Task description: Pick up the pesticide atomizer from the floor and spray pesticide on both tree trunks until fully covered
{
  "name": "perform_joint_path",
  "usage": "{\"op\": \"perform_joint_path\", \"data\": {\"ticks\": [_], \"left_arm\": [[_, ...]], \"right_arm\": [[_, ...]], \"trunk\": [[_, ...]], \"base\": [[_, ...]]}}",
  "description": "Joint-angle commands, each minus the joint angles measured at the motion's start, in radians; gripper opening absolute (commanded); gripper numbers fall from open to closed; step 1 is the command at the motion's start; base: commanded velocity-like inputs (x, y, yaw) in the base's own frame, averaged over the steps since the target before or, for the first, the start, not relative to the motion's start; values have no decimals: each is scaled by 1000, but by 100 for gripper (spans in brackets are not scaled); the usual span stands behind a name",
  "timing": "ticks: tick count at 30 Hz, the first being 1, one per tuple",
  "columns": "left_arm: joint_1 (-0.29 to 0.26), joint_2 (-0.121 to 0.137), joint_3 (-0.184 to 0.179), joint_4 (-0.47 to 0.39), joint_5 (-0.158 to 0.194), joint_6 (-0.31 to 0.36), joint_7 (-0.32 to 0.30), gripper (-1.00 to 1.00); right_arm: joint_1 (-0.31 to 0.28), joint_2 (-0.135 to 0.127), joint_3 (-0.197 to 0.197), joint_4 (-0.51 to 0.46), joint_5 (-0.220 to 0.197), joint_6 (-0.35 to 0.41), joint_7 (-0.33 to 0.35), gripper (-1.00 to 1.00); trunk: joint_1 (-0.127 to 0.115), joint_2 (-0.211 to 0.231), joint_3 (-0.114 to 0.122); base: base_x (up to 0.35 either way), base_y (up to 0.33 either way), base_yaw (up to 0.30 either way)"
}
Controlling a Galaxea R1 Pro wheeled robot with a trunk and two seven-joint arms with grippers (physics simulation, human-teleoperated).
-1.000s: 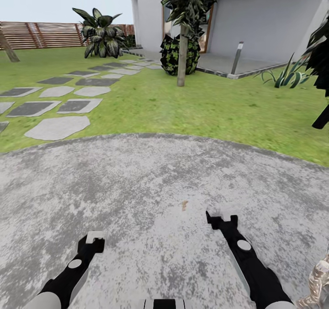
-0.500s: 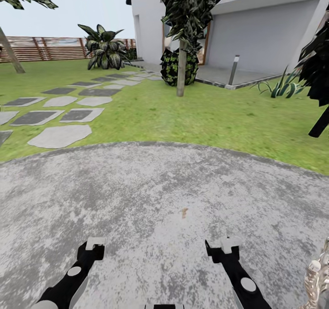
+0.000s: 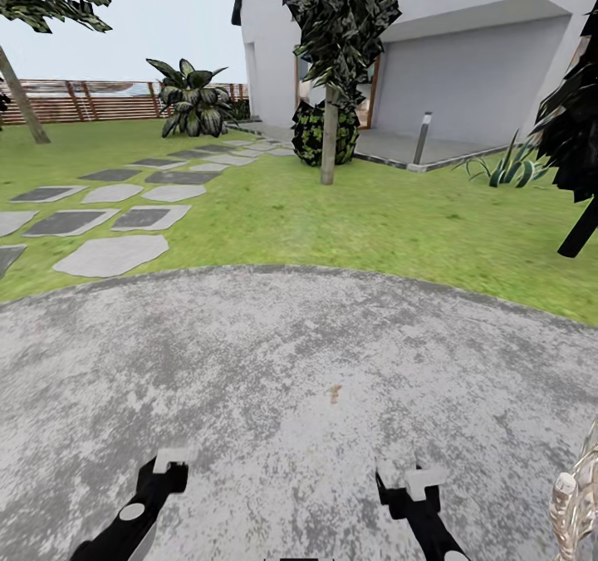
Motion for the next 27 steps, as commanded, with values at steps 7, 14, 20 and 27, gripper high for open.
{"op": "perform_joint_path", "data": {"ticks": [7, 14, 20, 27], "left_arm": [[40, 1, 3, 2, -7, -5, 3, -100], [75, 5, 4, 2, -6, -7, 3, -100], [126, 7, 23, -9, 45, -18, 2, -100], [133, 1, 23, -4, 49, -19, 2, -100]], "right_arm": [[0, -2, 1, 11, 8, -8, -1, 100], [0, -3, 0, 51, 9, -9, -4, 100], [0, -2, 0, 88, 9, -9, -5, 100], [0, -2, -1, 89, 9, -9, -5, 100]], "trunk": [[0, 0, -1], [0, 0, -1], [0, 0, -1], [0, 0, 1]], "base": [[0, 0, 0], [0, 0, 0], [0, 0, 124], [0, 0, 272]]}}
